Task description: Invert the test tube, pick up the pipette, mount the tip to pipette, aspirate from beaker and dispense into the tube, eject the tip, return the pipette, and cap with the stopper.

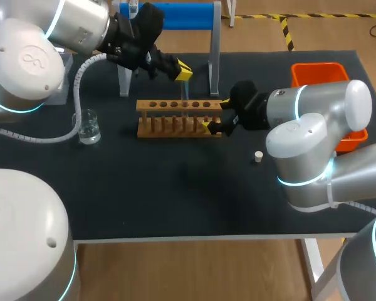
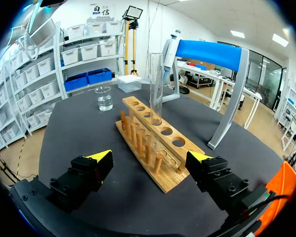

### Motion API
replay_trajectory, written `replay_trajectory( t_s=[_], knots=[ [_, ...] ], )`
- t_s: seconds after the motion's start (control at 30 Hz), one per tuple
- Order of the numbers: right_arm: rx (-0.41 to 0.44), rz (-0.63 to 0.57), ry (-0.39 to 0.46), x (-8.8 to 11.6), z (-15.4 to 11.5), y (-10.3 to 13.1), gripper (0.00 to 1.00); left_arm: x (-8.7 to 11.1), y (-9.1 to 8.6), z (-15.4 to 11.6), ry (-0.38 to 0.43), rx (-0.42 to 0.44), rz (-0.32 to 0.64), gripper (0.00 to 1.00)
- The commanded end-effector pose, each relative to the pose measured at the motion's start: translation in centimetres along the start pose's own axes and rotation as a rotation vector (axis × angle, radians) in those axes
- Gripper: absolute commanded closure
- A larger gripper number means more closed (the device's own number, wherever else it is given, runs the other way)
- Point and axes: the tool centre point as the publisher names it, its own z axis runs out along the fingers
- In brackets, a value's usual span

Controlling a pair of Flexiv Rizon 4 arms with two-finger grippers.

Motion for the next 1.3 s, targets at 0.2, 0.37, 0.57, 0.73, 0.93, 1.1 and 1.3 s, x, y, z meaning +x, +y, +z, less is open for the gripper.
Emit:
replay_trajectory(
  t_s=[0.2,0.37,0.57,0.73,0.93,1.1,1.3],
  knots=[
    [0.001,0.000,0.001,0.0,-0.1,0.0,0.00,-0.2,-0.2,0.1,0.003,-0.008,-0.001,1.00],
    [-0.015,0.019,0.037,-0.2,-1.9,-0.5,0.00,-0.2,-0.2,0.1,0.003,-0.008,-0.001,1.00],
    [-0.054,-0.009,0.054,0.1,-6.6,-1.1,0.00,-0.2,-0.2,0.1,0.003,-0.008,-0.001,1.00],
    [-0.128,-0.057,0.123,0.4,-10.5,-0.8,0.00,-0.2,-0.2,0.1,0.003,-0.008,-0.001,1.00],
    [-0.216,-0.151,0.242,1.6,-14.4,0.4,0.00,-0.2,-0.2,0.1,0.003,-0.008,-0.001,1.00],
    [-0.278,-0.196,0.315,2.7,-16.2,1.9,0.00,-0.2,-0.2,0.1,0.003,-0.008,-0.001,1.00],
    [-0.335,-0.228,0.403,4.4,-17.3,3.6,0.00,-0.2,-0.2,0.1,0.003,-0.008,-0.001,1.00]
  ],
)
